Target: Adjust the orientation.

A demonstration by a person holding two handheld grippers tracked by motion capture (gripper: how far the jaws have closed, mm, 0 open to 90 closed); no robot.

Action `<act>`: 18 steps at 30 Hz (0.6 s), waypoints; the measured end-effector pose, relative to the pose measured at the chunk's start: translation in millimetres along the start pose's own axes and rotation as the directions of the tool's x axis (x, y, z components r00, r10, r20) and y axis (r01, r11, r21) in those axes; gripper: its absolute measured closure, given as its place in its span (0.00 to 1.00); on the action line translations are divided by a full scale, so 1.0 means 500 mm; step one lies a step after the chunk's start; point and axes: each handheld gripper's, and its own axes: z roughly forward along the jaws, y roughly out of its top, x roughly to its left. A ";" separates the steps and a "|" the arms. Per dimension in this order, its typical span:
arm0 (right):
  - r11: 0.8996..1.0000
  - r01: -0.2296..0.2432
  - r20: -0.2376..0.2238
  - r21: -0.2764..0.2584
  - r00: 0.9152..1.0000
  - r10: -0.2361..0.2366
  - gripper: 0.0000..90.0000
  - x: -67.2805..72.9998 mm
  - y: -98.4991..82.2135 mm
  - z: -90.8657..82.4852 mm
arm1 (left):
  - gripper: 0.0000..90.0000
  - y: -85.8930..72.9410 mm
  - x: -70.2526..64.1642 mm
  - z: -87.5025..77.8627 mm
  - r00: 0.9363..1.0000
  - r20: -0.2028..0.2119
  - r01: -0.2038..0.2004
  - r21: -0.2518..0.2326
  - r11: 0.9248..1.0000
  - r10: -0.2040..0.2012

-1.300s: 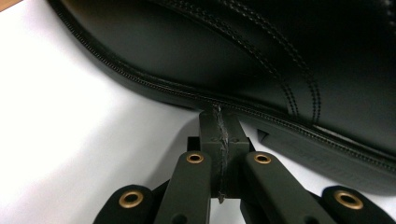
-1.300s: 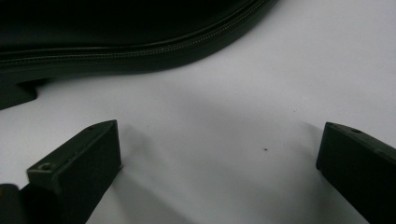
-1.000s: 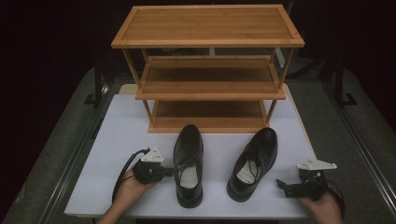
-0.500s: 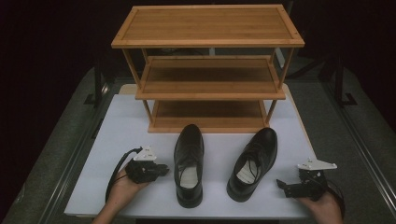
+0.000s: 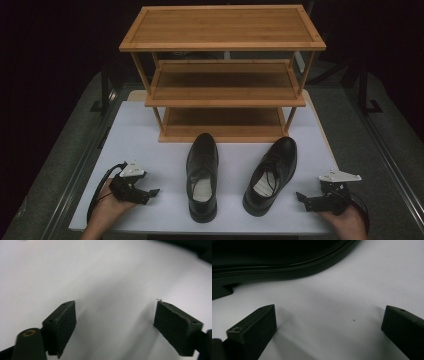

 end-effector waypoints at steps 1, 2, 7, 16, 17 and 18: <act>1.000 0.000 0.003 0.002 1.000 0.000 0.00 0.001 0.000 0.000 | 0.15 -0.007 0.003 -0.004 1.000 -0.010 0.008 -0.003 1.000 -0.008; 1.000 0.004 0.006 0.003 1.000 -0.004 0.00 0.002 0.000 0.000 | 0.13 -0.013 0.007 -0.008 1.000 -0.021 0.015 -0.003 1.000 -0.015; 1.000 0.005 0.009 0.005 1.000 -0.005 0.00 0.003 0.000 0.000 | 0.01 -0.042 0.020 -0.021 0.998 -0.062 0.030 -0.025 0.999 -0.032; 1.000 0.007 0.010 0.008 1.000 -0.007 0.00 0.003 0.001 0.001 | 0.00 -0.057 0.026 -0.019 0.998 -0.044 0.049 -0.067 0.997 -0.052; 1.000 0.007 0.010 0.010 1.000 -0.007 0.00 0.003 0.001 0.001 | 0.00 -0.057 0.026 -0.019 0.998 -0.045 0.049 -0.067 0.997 -0.052; 1.000 0.008 0.010 0.010 1.000 -0.008 0.00 0.003 0.001 0.001 | 0.00 -0.057 0.026 -0.019 0.998 -0.044 0.050 -0.067 0.996 -0.053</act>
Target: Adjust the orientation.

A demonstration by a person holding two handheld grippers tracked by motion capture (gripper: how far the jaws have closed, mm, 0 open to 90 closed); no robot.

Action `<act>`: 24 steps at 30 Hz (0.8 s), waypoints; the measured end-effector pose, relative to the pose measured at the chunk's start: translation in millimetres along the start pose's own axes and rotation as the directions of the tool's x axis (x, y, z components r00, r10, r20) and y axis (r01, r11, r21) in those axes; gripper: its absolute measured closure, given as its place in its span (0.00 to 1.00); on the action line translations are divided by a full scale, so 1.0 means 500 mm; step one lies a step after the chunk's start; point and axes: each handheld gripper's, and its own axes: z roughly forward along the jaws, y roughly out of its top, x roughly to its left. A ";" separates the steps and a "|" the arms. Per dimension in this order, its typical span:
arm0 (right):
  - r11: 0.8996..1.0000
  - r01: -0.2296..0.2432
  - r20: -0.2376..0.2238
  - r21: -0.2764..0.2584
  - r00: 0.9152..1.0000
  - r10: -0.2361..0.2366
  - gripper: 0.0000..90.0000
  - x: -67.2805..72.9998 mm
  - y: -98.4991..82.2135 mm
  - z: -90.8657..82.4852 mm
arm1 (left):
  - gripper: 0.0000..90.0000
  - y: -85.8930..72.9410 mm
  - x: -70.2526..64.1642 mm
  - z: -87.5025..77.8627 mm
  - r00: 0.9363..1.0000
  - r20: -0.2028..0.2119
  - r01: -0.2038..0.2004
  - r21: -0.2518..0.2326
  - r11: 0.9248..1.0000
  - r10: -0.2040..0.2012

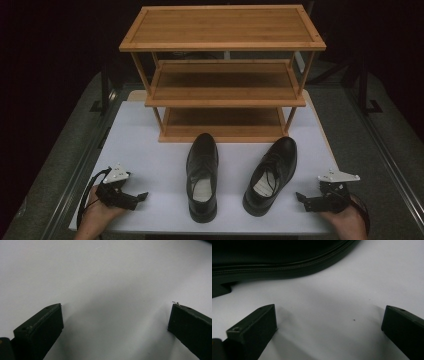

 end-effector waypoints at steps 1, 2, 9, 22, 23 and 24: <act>1.000 -0.001 0.000 0.001 1.000 0.001 0.00 0.000 0.000 0.000 | 0.00 0.000 0.000 0.000 1.000 0.000 0.001 0.000 1.000 -0.001; 1.000 -0.001 0.000 0.001 1.000 0.001 0.00 0.000 0.000 0.000 | 0.00 0.000 0.001 0.000 1.000 0.001 0.000 0.001 1.000 0.000; 1.000 -0.016 -0.029 -0.008 0.999 0.016 0.07 -0.010 0.014 -0.012 | 0.00 0.001 0.001 0.000 1.000 0.001 0.001 0.001 1.000 -0.001; 0.986 -0.041 -0.026 -0.161 0.999 0.037 0.56 -0.036 0.095 -0.052 | 0.00 0.001 0.001 0.000 1.000 0.003 0.003 0.002 1.000 -0.003; 0.986 -0.035 -0.024 -0.164 0.999 0.032 0.62 -0.038 0.103 -0.051 | 0.00 0.001 0.001 0.000 1.000 0.004 0.004 0.002 1.000 -0.004; 0.986 -0.030 -0.027 -0.166 0.999 0.026 0.67 -0.041 0.112 -0.050 | 0.00 0.000 0.001 0.000 1.000 0.004 0.004 0.001 1.000 -0.004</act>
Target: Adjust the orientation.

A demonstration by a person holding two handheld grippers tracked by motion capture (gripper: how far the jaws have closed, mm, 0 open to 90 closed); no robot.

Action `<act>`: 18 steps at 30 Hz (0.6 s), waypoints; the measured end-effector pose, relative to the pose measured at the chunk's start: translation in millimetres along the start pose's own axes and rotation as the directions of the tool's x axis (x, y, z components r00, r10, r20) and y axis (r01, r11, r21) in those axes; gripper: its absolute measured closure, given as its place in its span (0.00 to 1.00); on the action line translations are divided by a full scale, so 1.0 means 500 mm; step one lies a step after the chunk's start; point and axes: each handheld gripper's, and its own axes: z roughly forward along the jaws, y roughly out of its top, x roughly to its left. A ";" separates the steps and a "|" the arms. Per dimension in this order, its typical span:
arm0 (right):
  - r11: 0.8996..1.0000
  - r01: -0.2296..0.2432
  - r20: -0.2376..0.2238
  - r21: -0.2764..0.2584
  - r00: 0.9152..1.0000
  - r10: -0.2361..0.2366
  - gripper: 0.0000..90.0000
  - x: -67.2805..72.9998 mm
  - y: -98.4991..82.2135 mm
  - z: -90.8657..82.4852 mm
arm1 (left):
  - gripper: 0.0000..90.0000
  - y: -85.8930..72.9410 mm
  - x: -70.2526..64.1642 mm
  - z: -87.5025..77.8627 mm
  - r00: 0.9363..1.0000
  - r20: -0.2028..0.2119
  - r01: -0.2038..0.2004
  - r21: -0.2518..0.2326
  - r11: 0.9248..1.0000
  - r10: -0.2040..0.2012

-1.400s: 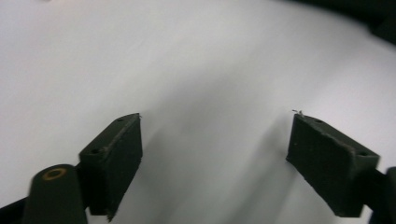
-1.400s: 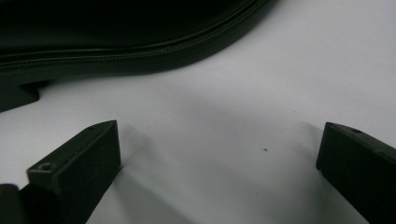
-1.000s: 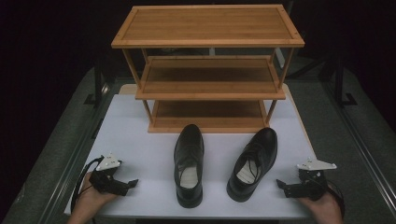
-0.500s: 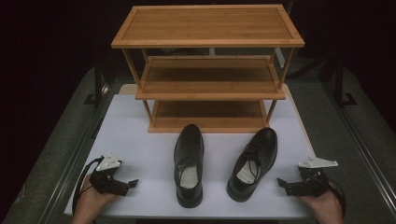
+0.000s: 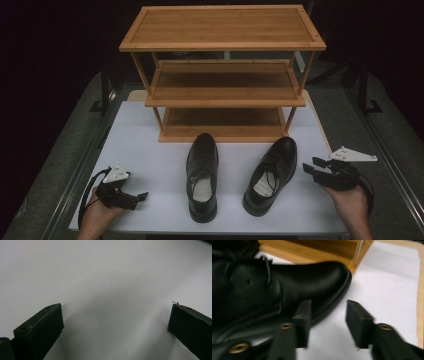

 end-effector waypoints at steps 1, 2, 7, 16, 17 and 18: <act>1.000 0.007 0.001 -0.003 1.000 -0.007 0.74 -0.002 0.008 0.004 | 0.00 0.000 0.000 0.000 1.000 0.000 0.000 -0.001 1.000 0.000; 1.000 0.010 0.006 -0.004 1.000 -0.010 0.80 -0.004 0.016 0.009 | 0.00 0.000 0.000 0.000 1.000 0.000 0.000 -0.001 1.000 0.000; 1.000 0.014 0.013 -0.001 1.000 -0.014 1.00 -0.028 0.047 0.041 | 0.00 0.000 0.000 0.000 1.000 0.001 0.001 -0.001 1.000 -0.001; 0.999 0.015 0.023 0.028 1.000 -0.016 1.00 -0.087 0.079 0.130 | 0.00 0.000 0.001 0.000 1.000 0.001 0.004 -0.003 1.000 -0.004; 0.999 0.025 0.028 0.036 0.999 -0.026 1.00 -0.092 0.082 0.139 | 0.00 0.000 0.000 0.000 1.000 0.001 0.004 -0.003 1.000 -0.004; 0.999 0.026 0.032 0.041 0.999 -0.027 1.00 -0.095 0.084 0.147 | 0.00 0.000 0.001 0.000 1.000 0.001 0.005 -0.003 1.000 -0.005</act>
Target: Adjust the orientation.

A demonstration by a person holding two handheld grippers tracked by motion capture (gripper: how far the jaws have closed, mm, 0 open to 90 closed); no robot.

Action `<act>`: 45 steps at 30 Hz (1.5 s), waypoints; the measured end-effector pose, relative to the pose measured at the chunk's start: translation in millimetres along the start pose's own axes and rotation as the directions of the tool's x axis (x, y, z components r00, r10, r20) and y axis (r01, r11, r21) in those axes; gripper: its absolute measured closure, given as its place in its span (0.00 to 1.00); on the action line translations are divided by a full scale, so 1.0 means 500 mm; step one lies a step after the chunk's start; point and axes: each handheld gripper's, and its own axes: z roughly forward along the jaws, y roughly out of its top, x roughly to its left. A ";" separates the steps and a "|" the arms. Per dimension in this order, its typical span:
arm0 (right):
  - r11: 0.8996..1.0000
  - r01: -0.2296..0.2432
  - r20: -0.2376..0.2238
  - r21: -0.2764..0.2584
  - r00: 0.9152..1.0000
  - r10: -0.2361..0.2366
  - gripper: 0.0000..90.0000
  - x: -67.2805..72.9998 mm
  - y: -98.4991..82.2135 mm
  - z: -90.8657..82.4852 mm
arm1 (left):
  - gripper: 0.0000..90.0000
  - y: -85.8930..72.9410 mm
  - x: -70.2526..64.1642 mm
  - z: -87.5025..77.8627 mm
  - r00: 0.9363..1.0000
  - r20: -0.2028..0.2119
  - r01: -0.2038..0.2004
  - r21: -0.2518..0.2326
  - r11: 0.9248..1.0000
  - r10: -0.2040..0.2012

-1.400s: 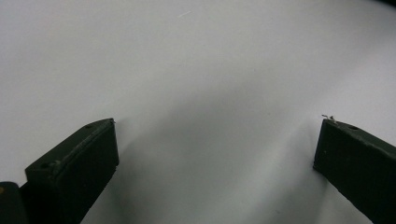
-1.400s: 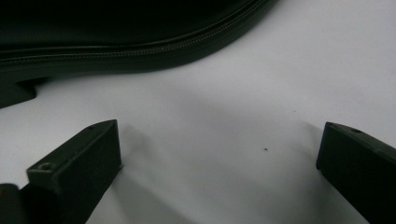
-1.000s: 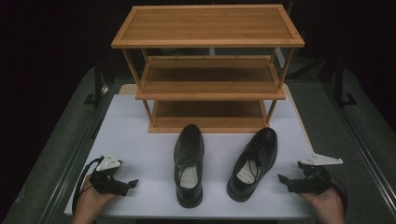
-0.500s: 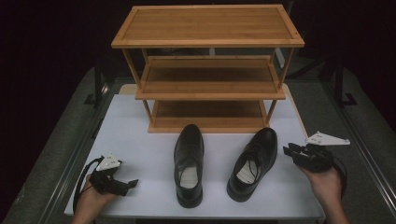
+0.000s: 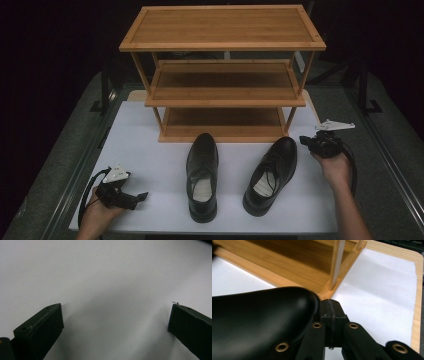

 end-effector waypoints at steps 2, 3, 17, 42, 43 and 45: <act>1.000 -0.004 -0.004 0.001 1.000 0.004 1.00 -0.009 0.005 0.015 | 0.00 0.000 0.000 0.000 1.000 0.001 0.000 0.001 1.000 0.000; 1.000 -0.005 -0.003 0.001 1.000 0.005 1.00 -0.013 0.007 0.022 | 0.00 0.000 0.000 -0.001 1.000 0.001 0.000 0.004 1.000 0.000; 0.998 -0.014 -0.021 0.053 1.000 0.015 1.00 -0.010 -0.008 0.067 | 0.00 0.000 0.001 0.000 1.000 0.002 0.001 0.003 1.000 -0.001; 0.999 -0.022 -0.056 0.044 0.998 0.025 1.00 0.038 -0.023 -0.005 | 0.00 0.000 0.001 0.000 1.000 0.003 0.003 -0.001 1.000 -0.003; 0.999 -0.021 -0.069 0.040 0.997 0.024 1.00 0.041 -0.027 -0.013 | 0.00 0.000 0.001 0.000 1.000 0.003 0.002 0.000 1.000 -0.002; 0.999 -0.015 -0.065 0.029 0.998 0.017 1.00 0.051 -0.038 -0.026 | 0.00 0.000 0.001 0.000 1.000 0.003 0.002 0.000 1.000 -0.002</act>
